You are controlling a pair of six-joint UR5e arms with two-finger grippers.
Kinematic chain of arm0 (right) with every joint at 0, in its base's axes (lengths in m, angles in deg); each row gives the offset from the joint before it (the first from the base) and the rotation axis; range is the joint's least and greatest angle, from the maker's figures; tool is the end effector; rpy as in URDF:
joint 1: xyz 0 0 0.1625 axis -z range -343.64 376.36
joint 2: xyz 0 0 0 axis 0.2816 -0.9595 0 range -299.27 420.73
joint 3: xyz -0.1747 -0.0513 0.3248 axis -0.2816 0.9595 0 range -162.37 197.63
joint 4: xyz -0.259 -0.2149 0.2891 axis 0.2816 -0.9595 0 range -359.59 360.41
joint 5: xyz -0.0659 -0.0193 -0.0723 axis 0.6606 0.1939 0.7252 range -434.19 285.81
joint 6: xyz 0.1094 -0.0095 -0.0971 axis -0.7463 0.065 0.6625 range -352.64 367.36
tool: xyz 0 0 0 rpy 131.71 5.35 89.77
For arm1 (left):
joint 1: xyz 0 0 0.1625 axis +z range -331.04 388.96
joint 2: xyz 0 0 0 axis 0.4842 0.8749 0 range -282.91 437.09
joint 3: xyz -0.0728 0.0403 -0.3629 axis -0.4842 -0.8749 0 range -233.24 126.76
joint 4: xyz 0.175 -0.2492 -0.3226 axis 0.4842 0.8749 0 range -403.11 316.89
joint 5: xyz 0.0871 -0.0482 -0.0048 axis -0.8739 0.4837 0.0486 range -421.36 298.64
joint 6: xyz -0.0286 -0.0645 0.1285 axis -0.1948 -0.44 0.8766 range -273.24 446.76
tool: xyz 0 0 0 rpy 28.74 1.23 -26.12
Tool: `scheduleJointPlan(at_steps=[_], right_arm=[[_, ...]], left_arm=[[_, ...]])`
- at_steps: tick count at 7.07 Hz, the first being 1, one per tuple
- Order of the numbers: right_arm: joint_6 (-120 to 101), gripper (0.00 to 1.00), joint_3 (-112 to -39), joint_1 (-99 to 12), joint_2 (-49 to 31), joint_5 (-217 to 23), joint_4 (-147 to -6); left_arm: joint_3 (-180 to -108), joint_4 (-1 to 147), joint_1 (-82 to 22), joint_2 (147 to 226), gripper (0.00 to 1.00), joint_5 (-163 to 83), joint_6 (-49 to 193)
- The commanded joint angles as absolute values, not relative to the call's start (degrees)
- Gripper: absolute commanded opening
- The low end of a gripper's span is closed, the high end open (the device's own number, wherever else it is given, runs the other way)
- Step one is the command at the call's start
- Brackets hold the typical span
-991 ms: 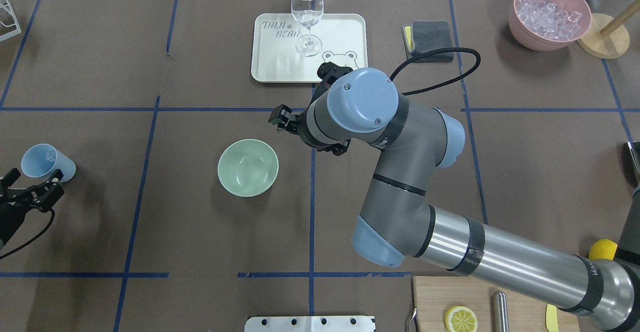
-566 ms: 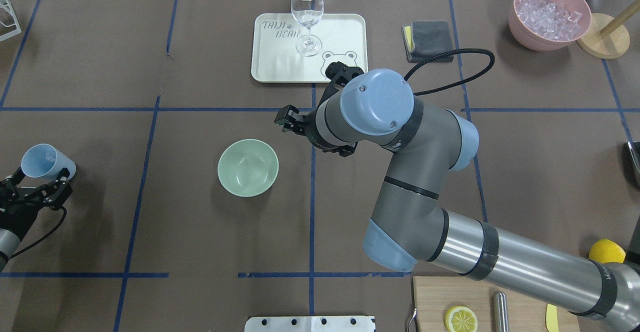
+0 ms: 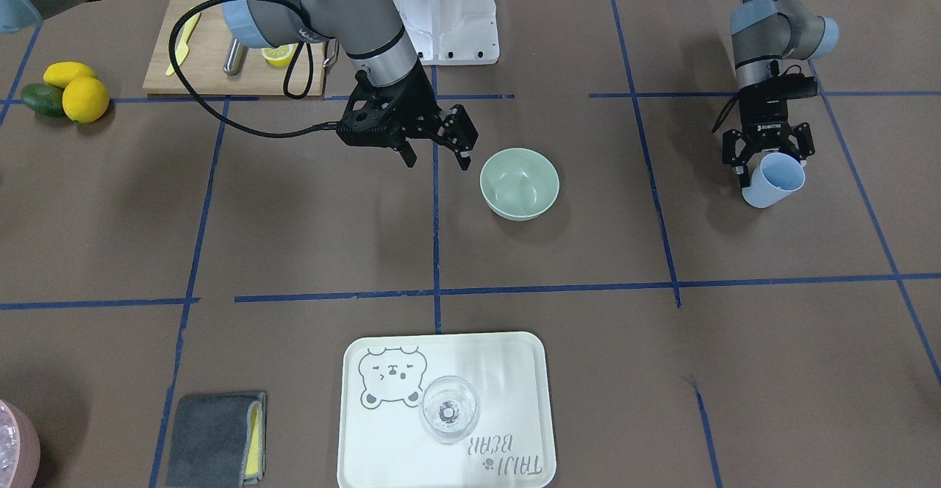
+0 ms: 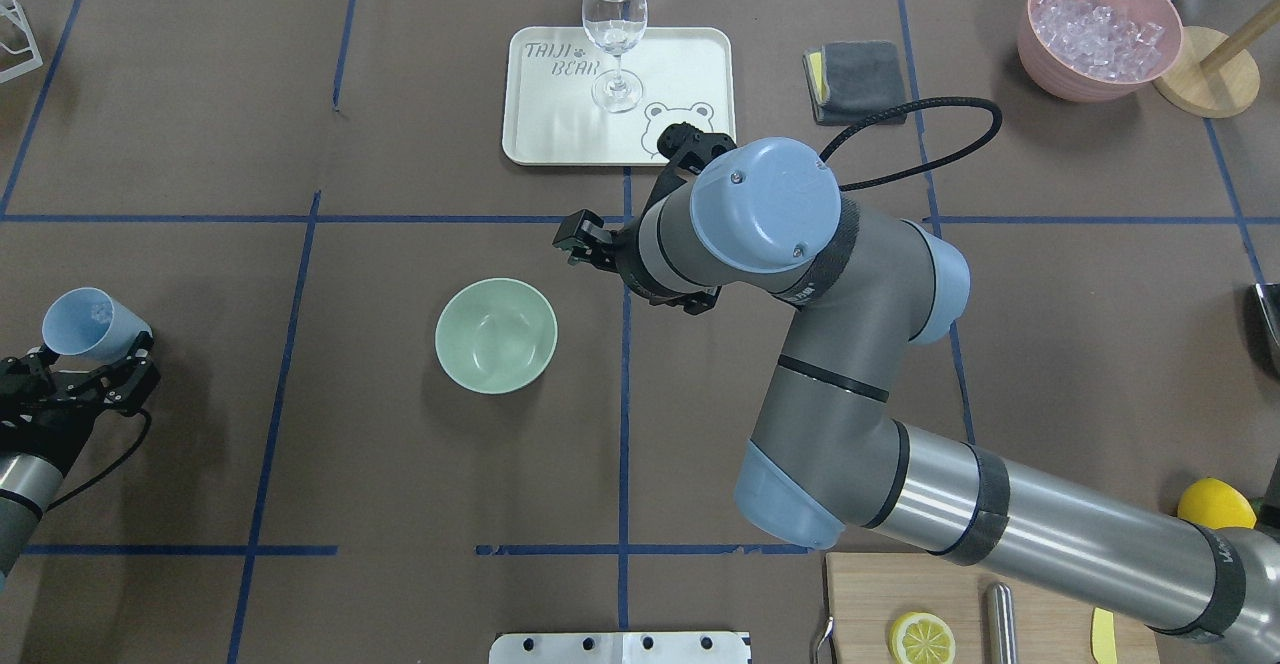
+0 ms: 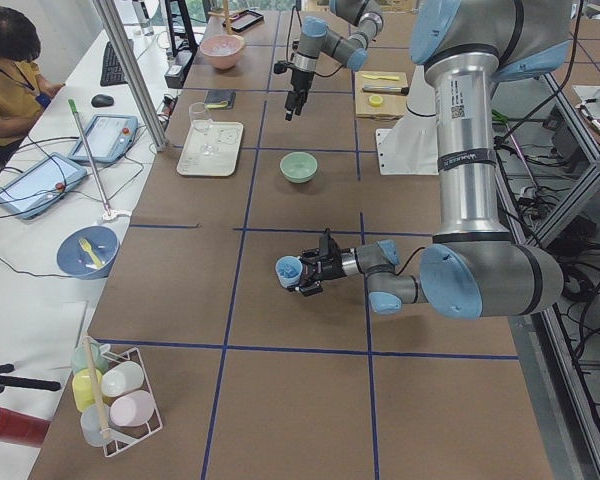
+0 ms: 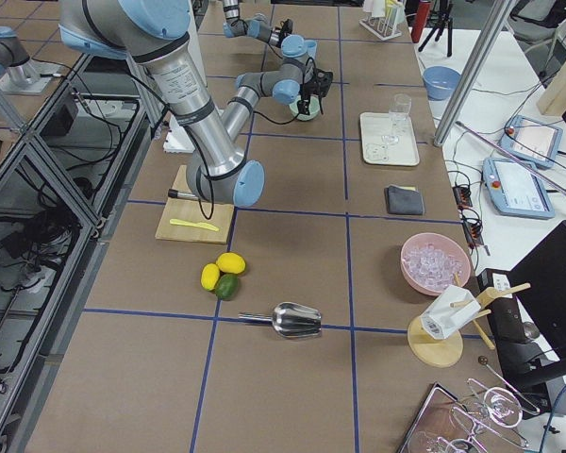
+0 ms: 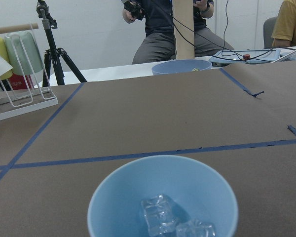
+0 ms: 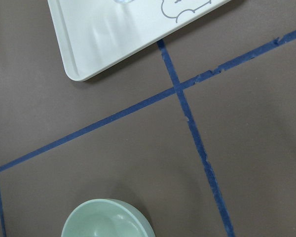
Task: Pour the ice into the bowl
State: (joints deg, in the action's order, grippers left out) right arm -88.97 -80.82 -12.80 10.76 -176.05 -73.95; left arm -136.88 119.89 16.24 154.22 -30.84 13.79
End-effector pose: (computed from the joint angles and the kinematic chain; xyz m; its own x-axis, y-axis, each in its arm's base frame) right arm -0.5546 -0.4275 0.1036 0.3440 0.3155 0.8844 -0.3553 0.9156 -0.1884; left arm 0.3677 -0.3491 0.6284 0.7824 -0.0242 -0.6222 0.5863 0.3654 0.7230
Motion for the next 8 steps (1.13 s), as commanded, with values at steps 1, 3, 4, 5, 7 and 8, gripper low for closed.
scheduleJointPlan(at_steps=[1,3,4,5,7,8], right_arm=[[-89.0,1.00,-81.4,-12.8,10.3,-176.1,-74.0],[-89.0,1.00,-81.4,-12.8,10.3,-176.1,-74.0],[-89.0,1.00,-81.6,-12.8,10.4,-176.1,-74.0],[-89.0,1.00,-81.9,-12.8,10.3,-176.1,-74.1],[-89.0,1.00,-82.3,-12.8,10.3,-176.1,-74.2],[-89.0,1.00,-82.4,-12.8,10.3,-176.1,-74.2]], left_arm=[[-136.0,119.5,15.3,156.3,1.00,-32.6,13.6],[-132.9,119.4,14.1,156.6,1.00,-32.7,13.5],[-132.3,119.3,13.0,158.3,1.00,-32.7,13.4],[-131.3,119.3,13.0,159.2,0.99,-32.7,13.3],[-131.3,119.6,12.7,159.2,0.66,-32.6,13.4],[-131.4,119.8,12.4,159.2,0.35,-32.4,13.7]])
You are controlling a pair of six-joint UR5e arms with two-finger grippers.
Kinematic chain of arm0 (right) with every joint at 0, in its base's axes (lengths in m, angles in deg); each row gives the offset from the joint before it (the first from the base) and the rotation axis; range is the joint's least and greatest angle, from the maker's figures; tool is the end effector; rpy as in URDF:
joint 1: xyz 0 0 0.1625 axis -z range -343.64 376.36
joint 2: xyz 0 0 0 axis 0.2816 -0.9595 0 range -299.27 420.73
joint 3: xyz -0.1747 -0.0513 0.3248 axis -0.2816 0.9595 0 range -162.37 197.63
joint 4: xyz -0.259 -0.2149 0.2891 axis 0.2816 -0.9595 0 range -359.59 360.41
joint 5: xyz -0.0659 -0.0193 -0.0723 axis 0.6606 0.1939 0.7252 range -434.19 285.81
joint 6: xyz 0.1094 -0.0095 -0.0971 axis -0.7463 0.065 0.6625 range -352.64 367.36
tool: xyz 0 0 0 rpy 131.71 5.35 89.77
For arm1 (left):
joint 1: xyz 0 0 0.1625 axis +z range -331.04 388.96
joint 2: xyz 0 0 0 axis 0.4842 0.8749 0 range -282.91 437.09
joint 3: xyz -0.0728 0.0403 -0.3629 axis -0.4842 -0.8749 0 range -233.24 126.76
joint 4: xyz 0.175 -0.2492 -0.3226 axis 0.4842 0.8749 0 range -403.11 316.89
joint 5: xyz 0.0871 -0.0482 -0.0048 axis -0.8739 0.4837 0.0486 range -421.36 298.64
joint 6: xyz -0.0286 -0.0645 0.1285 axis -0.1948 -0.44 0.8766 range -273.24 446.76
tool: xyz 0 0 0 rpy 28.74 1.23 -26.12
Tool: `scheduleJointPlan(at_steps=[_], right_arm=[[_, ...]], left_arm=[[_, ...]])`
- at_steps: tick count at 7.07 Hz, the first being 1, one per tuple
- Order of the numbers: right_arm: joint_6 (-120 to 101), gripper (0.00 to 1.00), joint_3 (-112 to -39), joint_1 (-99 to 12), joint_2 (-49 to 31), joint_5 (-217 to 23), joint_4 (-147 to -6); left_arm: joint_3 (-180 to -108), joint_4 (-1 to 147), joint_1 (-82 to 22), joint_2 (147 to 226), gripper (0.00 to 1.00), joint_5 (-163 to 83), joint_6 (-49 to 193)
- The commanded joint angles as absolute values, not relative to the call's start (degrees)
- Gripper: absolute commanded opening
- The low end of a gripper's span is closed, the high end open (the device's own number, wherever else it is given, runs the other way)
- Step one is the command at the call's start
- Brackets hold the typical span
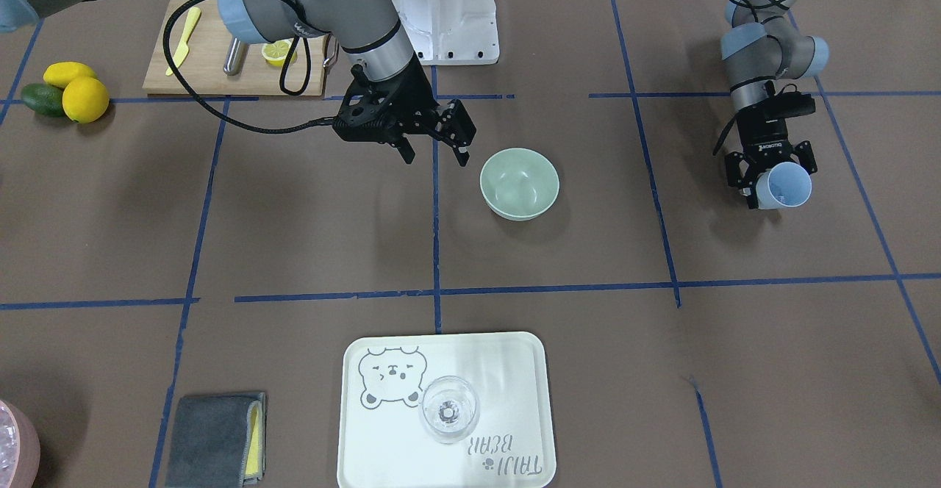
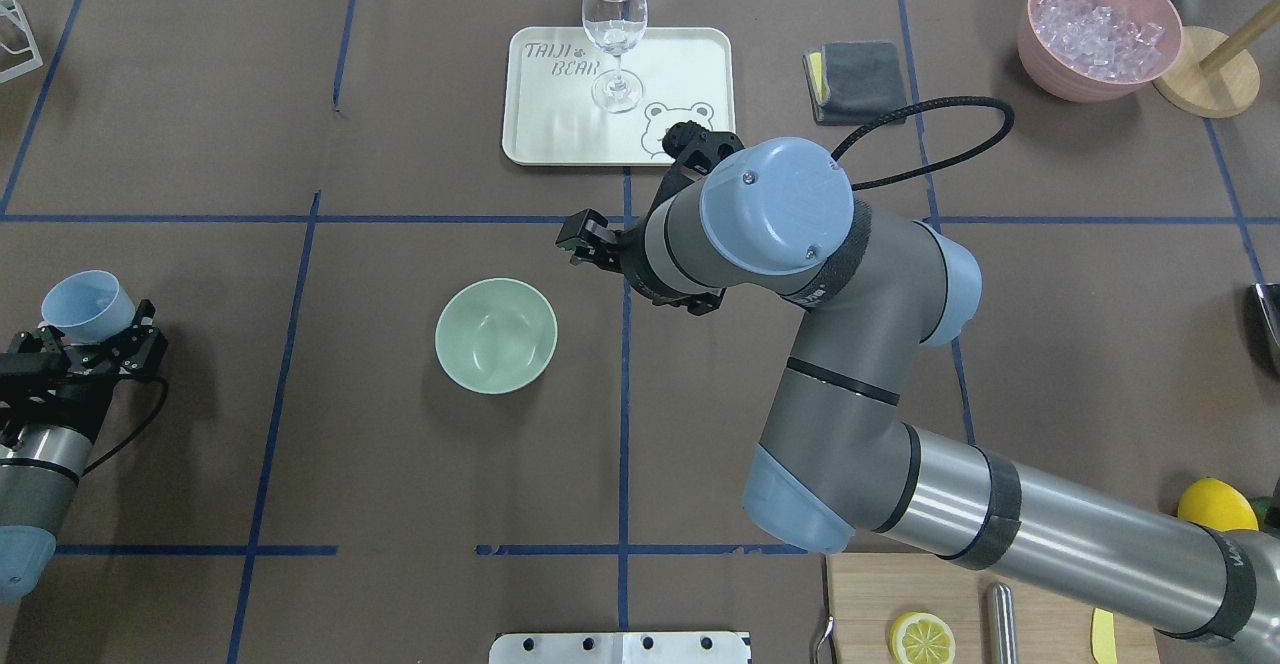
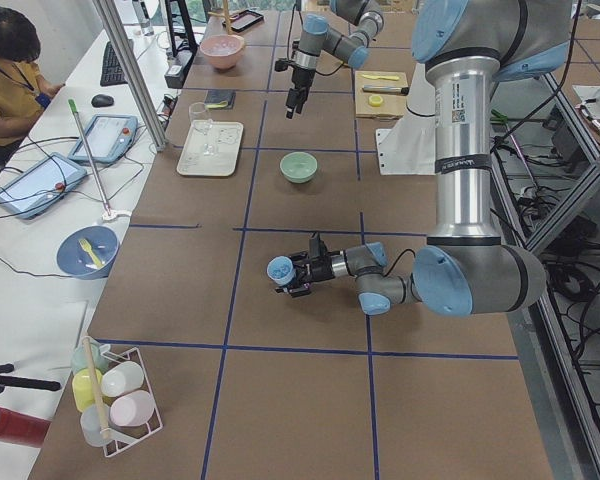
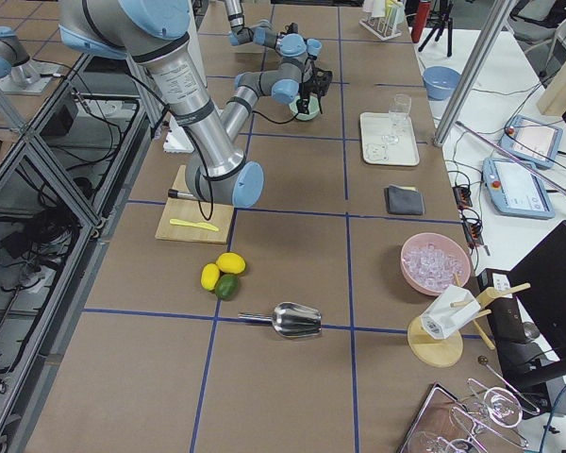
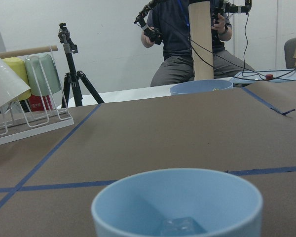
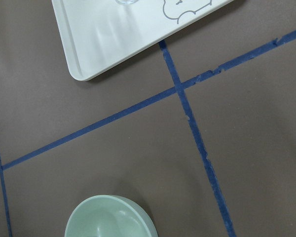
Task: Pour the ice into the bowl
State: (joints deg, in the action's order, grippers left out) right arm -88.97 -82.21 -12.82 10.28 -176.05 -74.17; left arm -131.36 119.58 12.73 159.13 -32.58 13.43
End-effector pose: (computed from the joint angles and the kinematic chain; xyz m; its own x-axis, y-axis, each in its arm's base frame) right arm -0.5476 -0.4239 0.0991 0.3346 0.3104 0.8898 -0.3537 0.9165 -0.1868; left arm 0.3713 -0.3807 0.6380 0.7864 -0.0851 -0.6118 0.6052 0.3042 0.7356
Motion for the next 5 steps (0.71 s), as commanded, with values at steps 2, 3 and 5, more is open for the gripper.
scheduleJointPlan(at_steps=[2,3,5], right_arm=[[-89.0,1.00,-82.6,-12.8,10.3,-176.1,-74.3],[-89.0,1.00,-83.5,-12.8,9.8,-176.1,-74.3],[-88.9,1.00,-90.9,-15.4,3.9,-176.0,-74.2]], left_arm=[[-133.9,125.3,10.7,159.3,0.00,-32.1,22.4],[-135.7,135.2,10.4,160.1,0.00,-30.8,33.2],[-139.9,138.0,10.7,164.4,0.00,-26.9,48.7]])
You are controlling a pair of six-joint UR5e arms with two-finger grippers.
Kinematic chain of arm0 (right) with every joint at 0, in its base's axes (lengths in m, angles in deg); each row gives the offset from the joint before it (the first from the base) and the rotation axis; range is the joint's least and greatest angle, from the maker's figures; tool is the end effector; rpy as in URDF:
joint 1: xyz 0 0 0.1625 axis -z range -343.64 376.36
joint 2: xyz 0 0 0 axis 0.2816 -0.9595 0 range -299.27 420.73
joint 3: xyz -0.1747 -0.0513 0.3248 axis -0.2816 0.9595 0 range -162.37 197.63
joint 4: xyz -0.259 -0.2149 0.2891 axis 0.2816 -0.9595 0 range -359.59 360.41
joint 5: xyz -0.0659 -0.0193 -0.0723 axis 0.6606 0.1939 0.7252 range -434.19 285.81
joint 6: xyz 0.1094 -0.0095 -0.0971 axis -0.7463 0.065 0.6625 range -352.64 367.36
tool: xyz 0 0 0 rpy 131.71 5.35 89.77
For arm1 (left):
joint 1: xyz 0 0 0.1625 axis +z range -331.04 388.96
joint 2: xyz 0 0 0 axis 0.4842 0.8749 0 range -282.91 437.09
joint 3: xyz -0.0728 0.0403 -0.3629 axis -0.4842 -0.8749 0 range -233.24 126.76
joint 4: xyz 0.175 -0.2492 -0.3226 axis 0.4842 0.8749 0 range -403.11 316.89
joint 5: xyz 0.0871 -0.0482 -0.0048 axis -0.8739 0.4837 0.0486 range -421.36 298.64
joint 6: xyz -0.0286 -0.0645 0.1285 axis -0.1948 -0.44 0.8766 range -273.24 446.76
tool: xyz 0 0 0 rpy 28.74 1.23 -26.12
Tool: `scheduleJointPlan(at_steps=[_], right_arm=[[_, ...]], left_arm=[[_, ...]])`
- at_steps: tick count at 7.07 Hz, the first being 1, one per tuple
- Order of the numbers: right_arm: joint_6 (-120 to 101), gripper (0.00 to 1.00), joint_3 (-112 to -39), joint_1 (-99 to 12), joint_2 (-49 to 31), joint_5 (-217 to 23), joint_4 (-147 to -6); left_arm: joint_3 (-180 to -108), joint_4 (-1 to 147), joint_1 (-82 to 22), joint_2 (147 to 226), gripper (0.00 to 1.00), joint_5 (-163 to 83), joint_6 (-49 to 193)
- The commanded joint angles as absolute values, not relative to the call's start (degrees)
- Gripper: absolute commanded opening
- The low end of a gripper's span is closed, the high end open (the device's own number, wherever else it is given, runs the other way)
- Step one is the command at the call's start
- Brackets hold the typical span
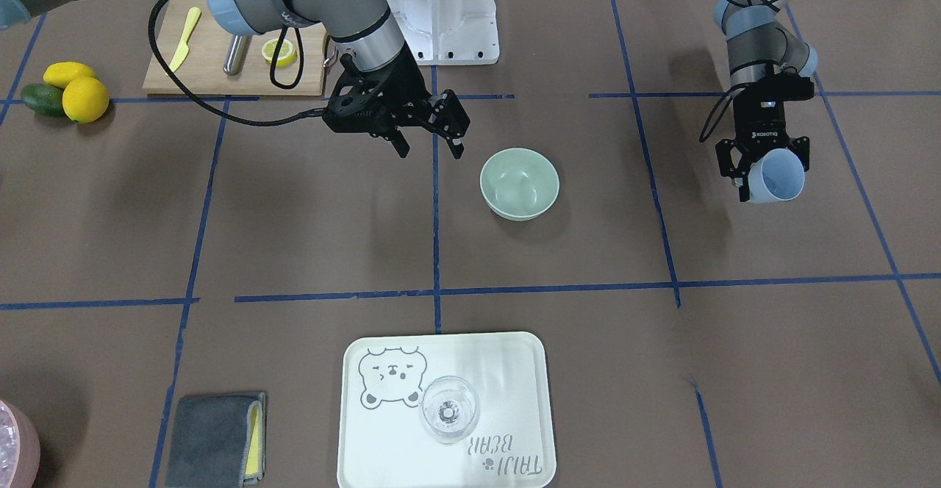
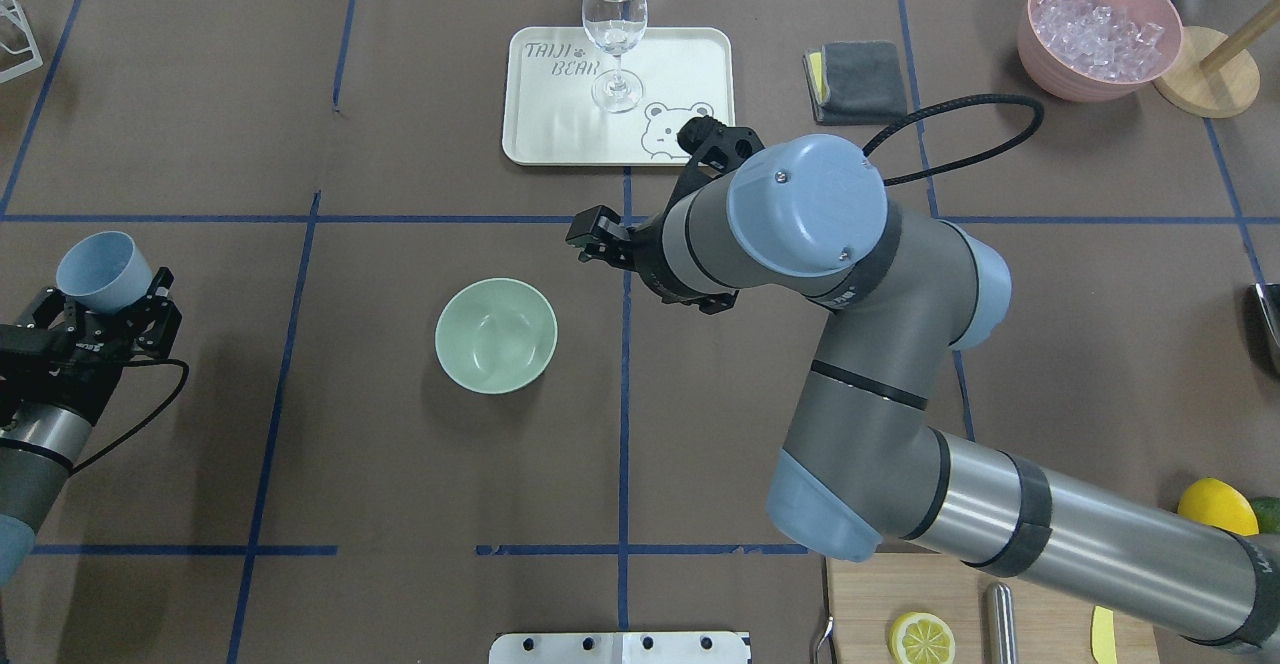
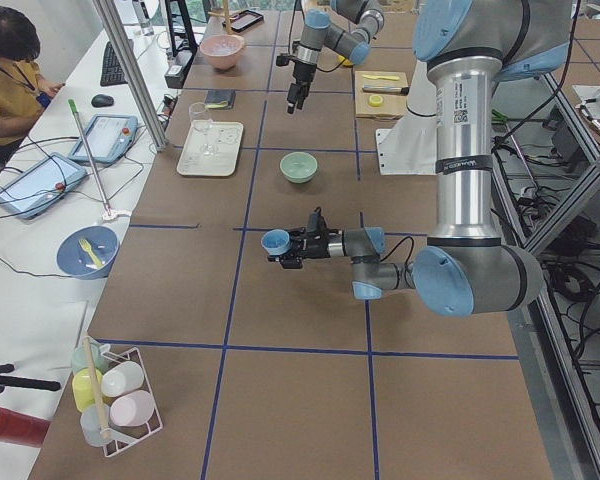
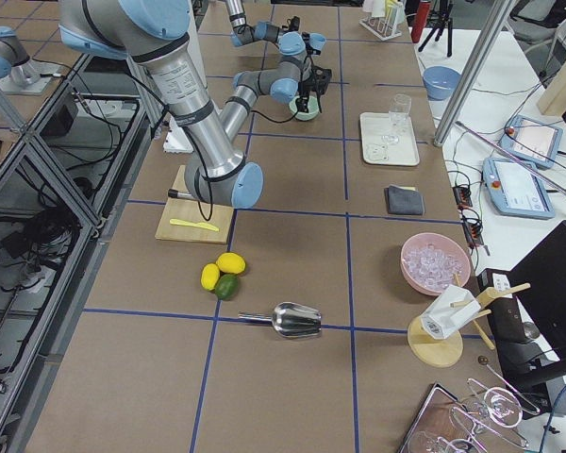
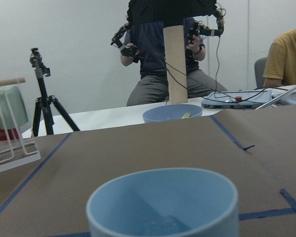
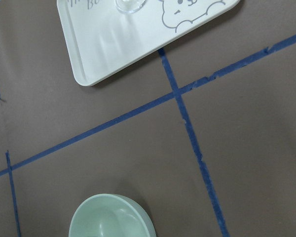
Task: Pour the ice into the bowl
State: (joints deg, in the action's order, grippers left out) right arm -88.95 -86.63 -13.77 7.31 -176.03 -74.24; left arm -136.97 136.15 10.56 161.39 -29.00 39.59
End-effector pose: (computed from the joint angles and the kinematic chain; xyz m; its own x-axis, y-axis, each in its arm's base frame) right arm -0.5196 -0.4208 0.1000 0.3109 0.3048 0.9003 -0.3652 0.9128 -0.1829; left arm 0.3700 -0.3941 0.5407 0.7994 0.1175 -0.5891 0.5555 0.2289 0.7994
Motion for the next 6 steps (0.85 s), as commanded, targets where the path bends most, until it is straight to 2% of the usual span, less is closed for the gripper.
scheduleJointPlan(at_steps=[1,4,6], right_arm=[[-88.8,1.00,-93.3,-17.2,1.6,-175.4,-73.9],[-86.2,1.00,-95.9,-21.9,-2.7,-176.1,-73.5],[-86.2,1.00,-97.6,-23.6,-5.8,-176.1,-73.8]], left_arm=[[-142.5,136.6,10.7,168.0,0.00,-26.8,60.3],[-143.4,134.0,14.4,176.0,0.00,-27.4,82.0],[-142.9,128.5,17.3,177.9,0.00,-26.9,84.6]])
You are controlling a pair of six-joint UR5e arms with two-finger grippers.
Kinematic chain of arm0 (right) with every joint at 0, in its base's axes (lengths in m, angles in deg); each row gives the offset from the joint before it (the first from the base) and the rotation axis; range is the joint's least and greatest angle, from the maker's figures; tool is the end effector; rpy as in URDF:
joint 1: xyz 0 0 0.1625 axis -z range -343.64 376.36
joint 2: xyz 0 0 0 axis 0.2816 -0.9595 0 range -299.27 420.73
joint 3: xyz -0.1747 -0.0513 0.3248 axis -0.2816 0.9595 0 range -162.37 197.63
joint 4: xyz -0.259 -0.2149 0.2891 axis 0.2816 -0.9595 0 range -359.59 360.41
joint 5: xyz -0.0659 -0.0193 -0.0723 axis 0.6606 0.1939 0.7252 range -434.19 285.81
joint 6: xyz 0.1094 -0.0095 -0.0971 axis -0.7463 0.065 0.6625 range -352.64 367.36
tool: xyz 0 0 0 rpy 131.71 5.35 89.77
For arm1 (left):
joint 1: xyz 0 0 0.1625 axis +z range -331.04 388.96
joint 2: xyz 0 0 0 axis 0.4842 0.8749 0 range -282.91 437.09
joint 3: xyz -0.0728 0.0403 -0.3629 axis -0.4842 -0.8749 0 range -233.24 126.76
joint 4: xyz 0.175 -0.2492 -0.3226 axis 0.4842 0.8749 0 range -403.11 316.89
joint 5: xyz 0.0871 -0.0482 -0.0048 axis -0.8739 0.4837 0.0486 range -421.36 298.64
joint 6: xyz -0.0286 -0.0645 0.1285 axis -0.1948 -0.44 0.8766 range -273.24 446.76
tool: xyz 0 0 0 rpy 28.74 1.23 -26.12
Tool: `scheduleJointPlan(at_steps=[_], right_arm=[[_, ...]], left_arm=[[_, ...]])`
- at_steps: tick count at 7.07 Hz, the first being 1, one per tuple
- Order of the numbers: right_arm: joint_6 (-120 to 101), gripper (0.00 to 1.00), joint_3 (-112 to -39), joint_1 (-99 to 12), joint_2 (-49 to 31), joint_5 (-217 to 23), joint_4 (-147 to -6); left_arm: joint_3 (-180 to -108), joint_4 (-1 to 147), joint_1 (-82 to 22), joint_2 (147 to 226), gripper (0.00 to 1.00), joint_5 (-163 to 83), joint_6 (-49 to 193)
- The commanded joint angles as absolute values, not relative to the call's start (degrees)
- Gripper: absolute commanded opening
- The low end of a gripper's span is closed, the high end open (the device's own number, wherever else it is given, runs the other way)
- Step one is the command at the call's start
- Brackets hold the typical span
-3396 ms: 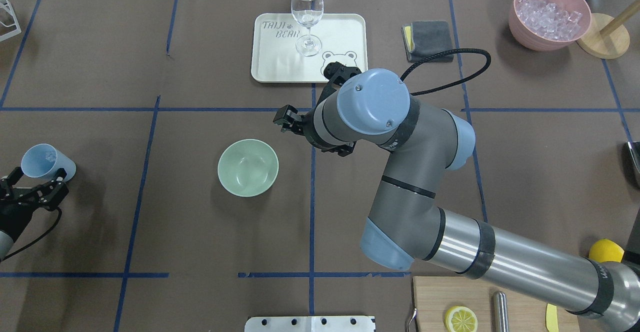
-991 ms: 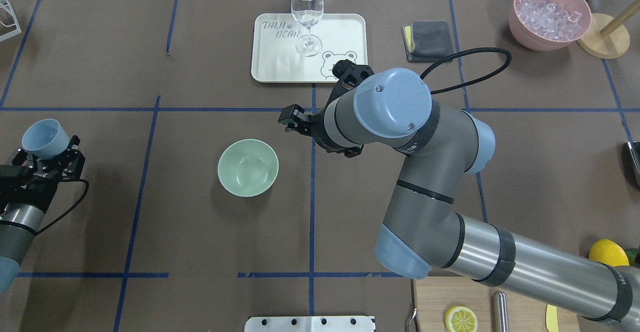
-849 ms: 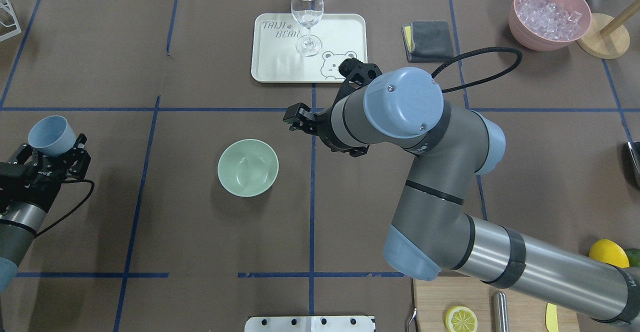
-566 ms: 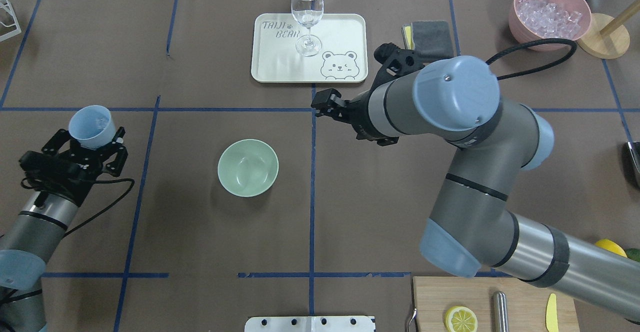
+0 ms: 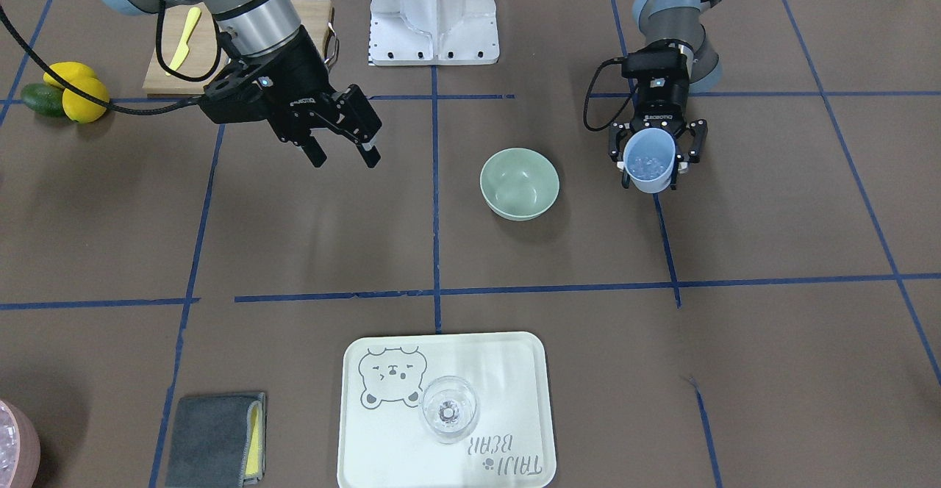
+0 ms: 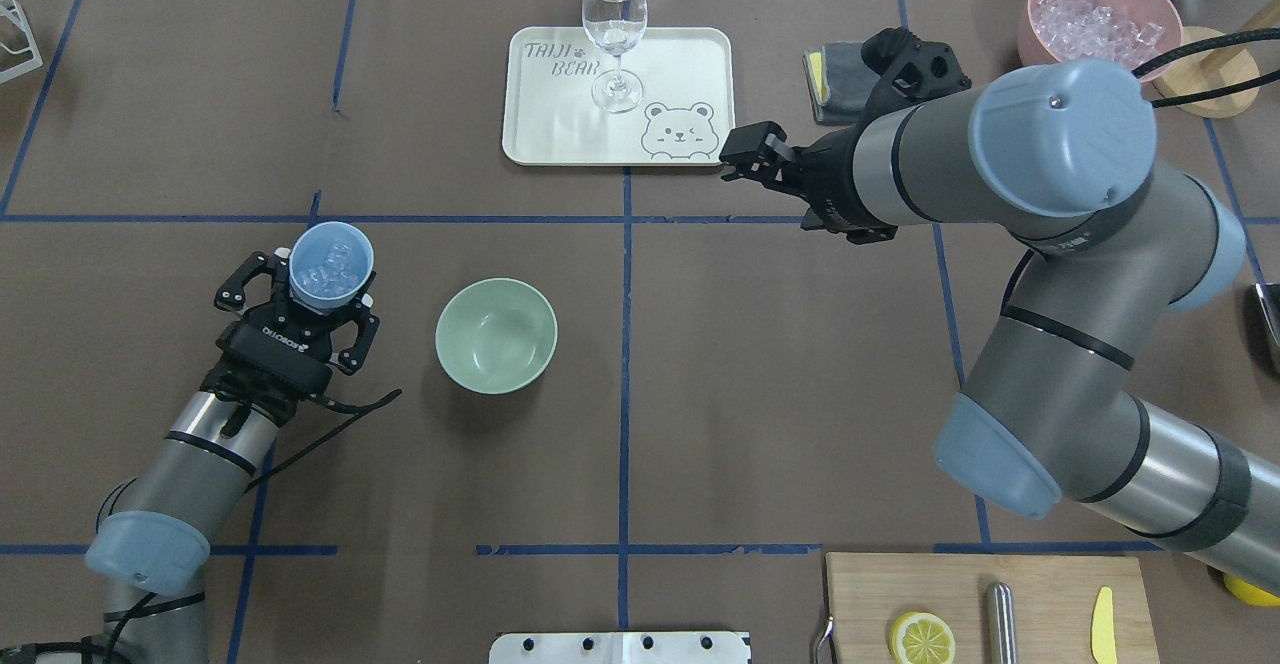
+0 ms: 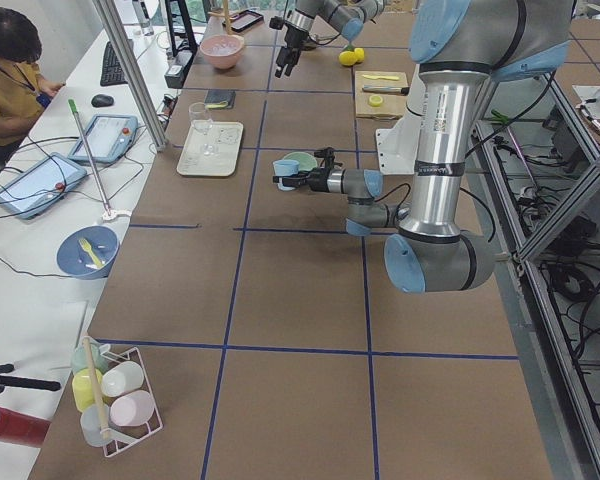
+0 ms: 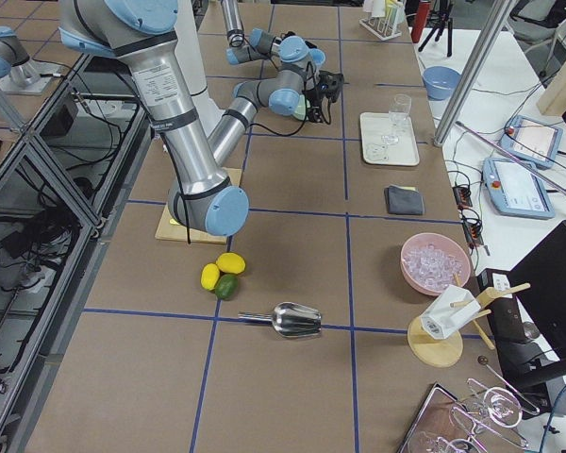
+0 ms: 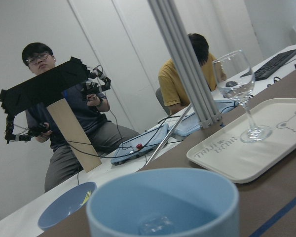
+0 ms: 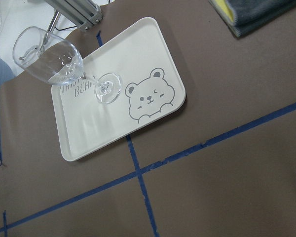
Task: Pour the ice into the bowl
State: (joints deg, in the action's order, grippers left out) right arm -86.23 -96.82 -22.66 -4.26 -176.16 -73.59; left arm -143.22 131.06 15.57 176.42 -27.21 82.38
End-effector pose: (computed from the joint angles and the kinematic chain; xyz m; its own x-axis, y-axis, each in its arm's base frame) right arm -0.4048 -0.4604 0.1472 0.2926 0.3160 0.9025 -0.4885 0.8608 -0.1430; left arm 0.4800 -0.3760 0.3569 0.9263 0.3548 -0.1264 0.1303 0.0131 0.9914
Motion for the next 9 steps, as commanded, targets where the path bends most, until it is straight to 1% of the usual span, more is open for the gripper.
scheduleJointPlan(at_steps=[1,2,5,6,8,9], right_arm=[[-86.2,1.00,-97.6,-24.3,-7.2,-176.1,-74.0],[-86.2,1.00,-97.5,-24.9,-7.7,-176.1,-74.0],[-86.2,1.00,-97.2,-25.3,-8.3,-176.0,-74.1],[-86.2,1.00,-97.2,-25.3,-8.3,-175.8,-74.1],[-86.2,1.00,-97.2,-25.7,-8.6,-175.4,-74.1],[-86.2,1.00,-97.1,-25.7,-8.7,-175.4,-74.1]], left_arm=[[-143.8,122.5,17.5,179.4,0.00,-27.3,94.8],[-144.5,120.7,17.8,182.3,0.00,-27.3,102.9],[-144.6,116.2,17.6,182.3,0.00,-23.7,125.1],[-145.1,110.8,17.6,182.5,0.00,-23.7,129.3],[-149.5,102.3,17.2,181.9,0.00,-23.3,138.8],[-149.7,101.4,16.9,181.9,0.00,-22.2,140.0]])
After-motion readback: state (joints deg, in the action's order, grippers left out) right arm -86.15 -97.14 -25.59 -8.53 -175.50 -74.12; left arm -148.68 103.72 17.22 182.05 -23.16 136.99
